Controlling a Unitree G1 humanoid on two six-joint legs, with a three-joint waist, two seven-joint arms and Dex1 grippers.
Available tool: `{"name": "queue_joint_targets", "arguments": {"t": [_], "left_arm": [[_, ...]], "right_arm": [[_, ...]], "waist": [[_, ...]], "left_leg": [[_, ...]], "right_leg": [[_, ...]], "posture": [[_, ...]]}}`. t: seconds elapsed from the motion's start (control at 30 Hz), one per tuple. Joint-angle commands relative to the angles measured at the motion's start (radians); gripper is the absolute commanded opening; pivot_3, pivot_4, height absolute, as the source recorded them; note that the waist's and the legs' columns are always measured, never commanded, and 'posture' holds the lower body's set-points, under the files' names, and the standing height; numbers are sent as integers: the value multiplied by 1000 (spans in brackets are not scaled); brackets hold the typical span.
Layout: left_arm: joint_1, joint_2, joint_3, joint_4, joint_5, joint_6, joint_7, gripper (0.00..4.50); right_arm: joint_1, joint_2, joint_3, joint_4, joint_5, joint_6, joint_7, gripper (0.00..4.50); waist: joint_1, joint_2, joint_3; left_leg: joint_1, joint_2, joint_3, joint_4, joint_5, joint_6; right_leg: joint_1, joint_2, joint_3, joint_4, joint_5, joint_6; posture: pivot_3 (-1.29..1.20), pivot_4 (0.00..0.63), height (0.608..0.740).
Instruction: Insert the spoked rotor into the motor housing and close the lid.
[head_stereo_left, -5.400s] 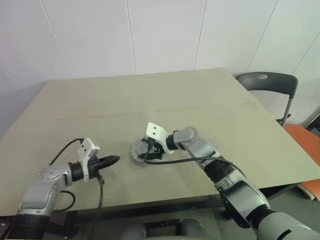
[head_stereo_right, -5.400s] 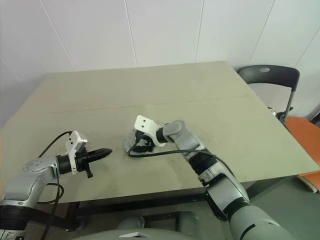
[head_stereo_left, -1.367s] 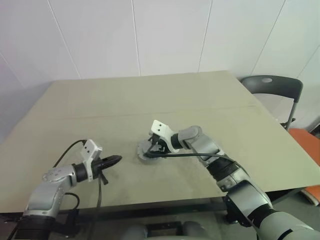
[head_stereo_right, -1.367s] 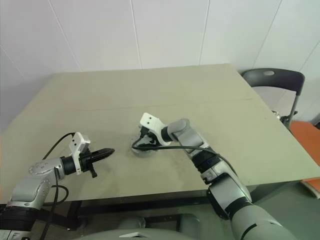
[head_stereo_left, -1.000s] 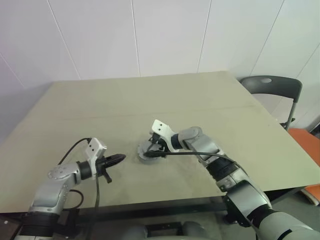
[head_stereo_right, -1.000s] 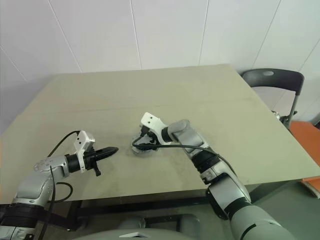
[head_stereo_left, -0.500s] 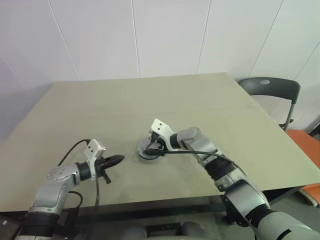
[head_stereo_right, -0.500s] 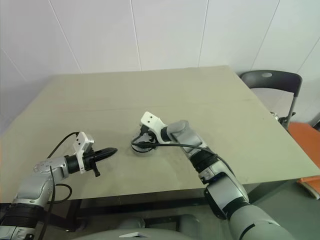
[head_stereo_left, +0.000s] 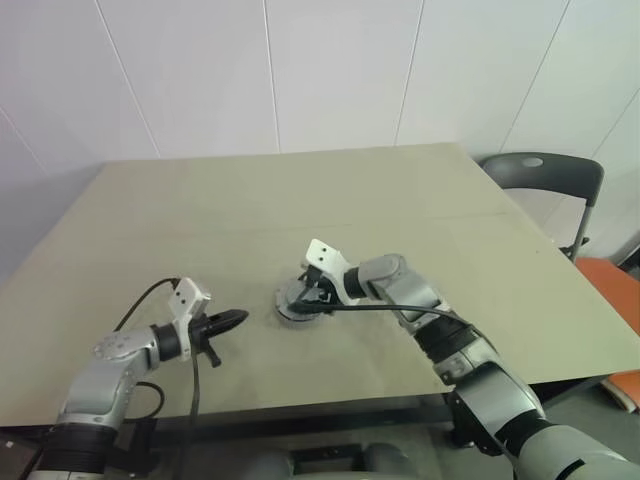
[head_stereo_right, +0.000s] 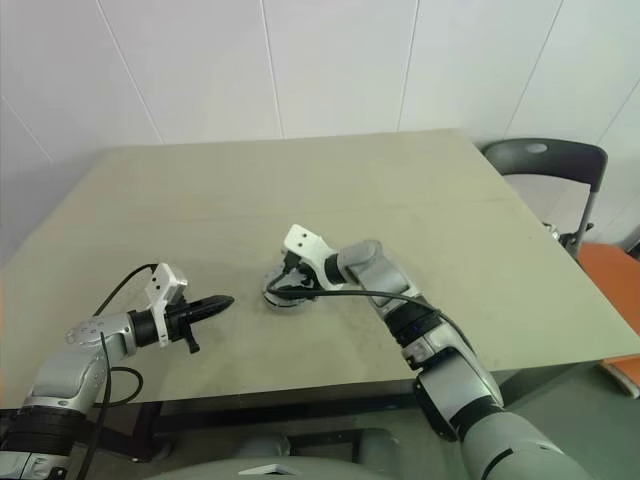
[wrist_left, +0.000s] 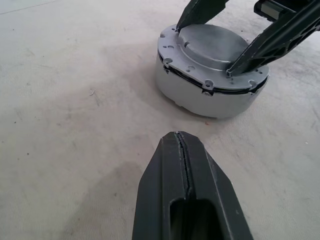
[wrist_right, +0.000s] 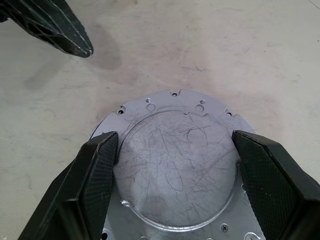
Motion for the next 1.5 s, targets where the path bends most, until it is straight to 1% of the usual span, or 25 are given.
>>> {"name": "queue_joint_targets", "arguments": {"t": [0.03,0.37,0.97,1.33,1.5], "left_arm": [[-9,13,14,-39,-2,1,4,0],[-8,14,16,-30,0,-4,3,0],[2,15,17,-21,4,-14,0,0],[4,9,10,-39,2,-3,9,0],[8,13,12,-50,-2,5,12,0]], "right_arm": [[51,-20,40,75,-40,55,-15,3286],[64,-19,69,68,-59,45,-26,3286],[102,-13,103,12,-59,62,3,3286],[112,5,99,-6,-52,81,0,3286],[110,14,96,-2,-52,85,-4,3286]], "waist": [[0,0,0],[-1,0,0],[-5,0,0],[-7,-4,-2],[-18,-4,-2]], "left_leg": [[0,0,0,0,0,0],[0,0,0,0,-1,-2],[0,0,0,-3,-1,-2],[2,0,0,-14,0,1],[2,0,0,-15,0,1]], "right_leg": [[-1,0,0,0,0,0],[-1,0,0,0,-1,0],[-1,0,0,-2,-1,1],[-3,0,0,-2,-4,-1],[-3,0,0,-2,-4,-1]], "posture": [[0,0,740],[0,0,740],[0,0,740],[0,0,740],[0,0,740]]}}
